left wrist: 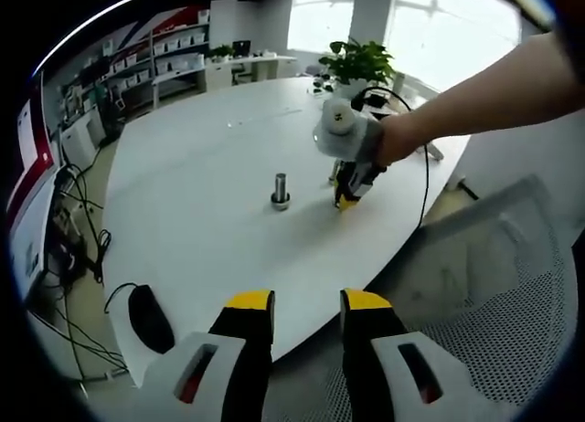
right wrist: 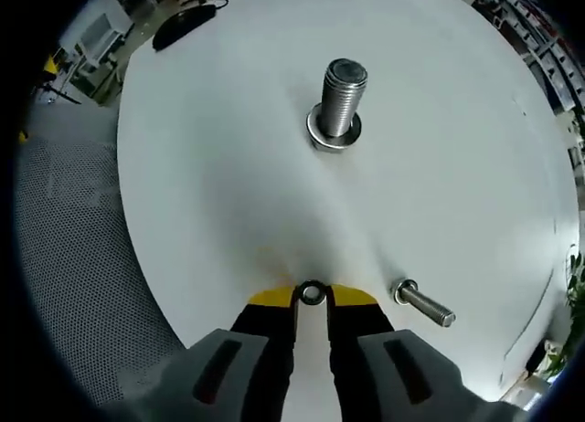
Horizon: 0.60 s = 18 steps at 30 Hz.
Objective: Place the washer onto the threaded stud by aligning its center hole with the stud, sliding it down to the base, and recovering from edge contact or off-axis alignment until the washer reaches the visible bottom stop.
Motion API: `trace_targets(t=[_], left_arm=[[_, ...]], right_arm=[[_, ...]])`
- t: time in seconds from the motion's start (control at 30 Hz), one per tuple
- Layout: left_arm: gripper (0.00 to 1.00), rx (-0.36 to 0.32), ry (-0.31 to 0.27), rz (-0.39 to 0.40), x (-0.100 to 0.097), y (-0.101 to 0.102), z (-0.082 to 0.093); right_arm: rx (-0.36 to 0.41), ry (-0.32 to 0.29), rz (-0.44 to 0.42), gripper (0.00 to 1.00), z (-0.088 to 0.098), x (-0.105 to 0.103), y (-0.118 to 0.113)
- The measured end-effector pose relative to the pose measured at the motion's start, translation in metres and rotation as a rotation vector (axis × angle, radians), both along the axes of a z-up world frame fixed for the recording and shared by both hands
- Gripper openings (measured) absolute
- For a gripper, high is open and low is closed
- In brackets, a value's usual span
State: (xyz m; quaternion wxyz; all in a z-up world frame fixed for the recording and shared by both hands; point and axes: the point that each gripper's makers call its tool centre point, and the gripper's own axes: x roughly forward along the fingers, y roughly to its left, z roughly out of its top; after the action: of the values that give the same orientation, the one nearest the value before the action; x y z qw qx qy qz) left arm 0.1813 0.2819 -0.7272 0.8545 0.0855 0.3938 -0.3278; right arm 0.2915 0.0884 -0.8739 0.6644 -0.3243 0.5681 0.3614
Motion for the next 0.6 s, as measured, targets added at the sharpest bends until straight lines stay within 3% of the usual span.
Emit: trace_targets(t=[0.23,0.5,0.6], left_arm=[[0.27,-0.002,0.005,-0.013,-0.0019,-0.0022,-0.0006],[0.27,-0.011,0.001,-0.015,-0.0018,-0.0029,0.0012],[0.27,-0.015,-0.002,-0.016,-0.0018,-0.0036,0.0024]], right_arm=[[0.068,-0.095,-0.026,0.14,0.0018,-0.0045,-0.0013],[0.081,-0.120,-0.032,0.14,0.0036,-0.0051,-0.0006],[0.103,-0.118,-0.071,0.14,0.0049,-0.0049,-0.0019]])
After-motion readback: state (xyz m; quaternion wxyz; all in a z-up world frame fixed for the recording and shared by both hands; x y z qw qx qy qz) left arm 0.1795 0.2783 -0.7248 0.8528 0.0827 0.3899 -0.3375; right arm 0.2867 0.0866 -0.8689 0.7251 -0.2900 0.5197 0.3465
